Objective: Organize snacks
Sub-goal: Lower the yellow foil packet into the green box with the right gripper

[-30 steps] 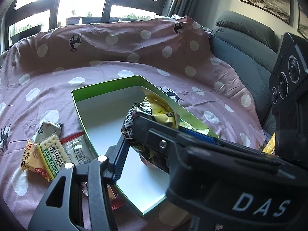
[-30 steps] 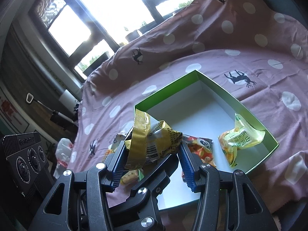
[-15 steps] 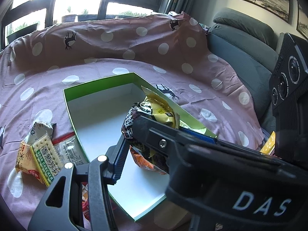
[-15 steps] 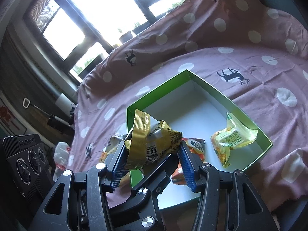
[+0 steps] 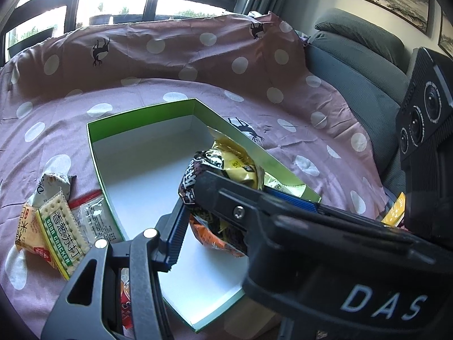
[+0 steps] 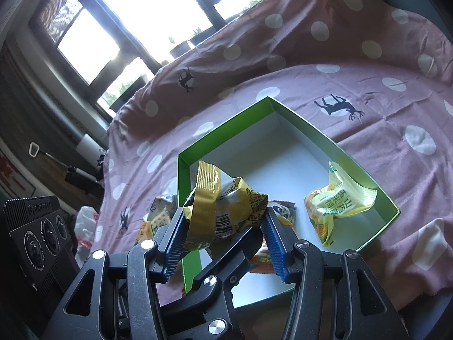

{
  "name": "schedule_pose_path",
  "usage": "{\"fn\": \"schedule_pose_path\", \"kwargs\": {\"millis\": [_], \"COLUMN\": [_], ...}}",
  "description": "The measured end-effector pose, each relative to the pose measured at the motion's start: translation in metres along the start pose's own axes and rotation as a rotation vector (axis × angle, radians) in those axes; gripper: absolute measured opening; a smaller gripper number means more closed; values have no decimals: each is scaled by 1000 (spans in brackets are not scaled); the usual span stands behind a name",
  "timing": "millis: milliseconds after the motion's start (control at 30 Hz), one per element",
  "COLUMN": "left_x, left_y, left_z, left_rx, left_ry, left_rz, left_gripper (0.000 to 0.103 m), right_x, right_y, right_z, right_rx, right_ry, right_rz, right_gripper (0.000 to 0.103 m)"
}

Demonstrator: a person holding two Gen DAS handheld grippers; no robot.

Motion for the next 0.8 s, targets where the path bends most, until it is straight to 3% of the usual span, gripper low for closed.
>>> {"fn": "schedule_pose_path", "kwargs": {"millis": [800], "left_x": [-2], "left_y": [-5], "left_z": [20], "left_rx": [1], "left_ry": [-53], "left_rz": [-22], "left_gripper": [48], "right_x": [-3], "right_y": [11], "right_z": [15], "right_rx": [-15], "right_ry": [-47], "right_rz": [33], "right_gripper": [55]}}
Point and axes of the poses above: each gripper's, at about its wrist camera, not at the fingertips, and z roughly the way its jaws point, y to its right, x to its top, the point moved 4 cm from there along z, roughly the way its jaws point, and after that the axes turned 5 degrees about -z, right-handed, at the moved point
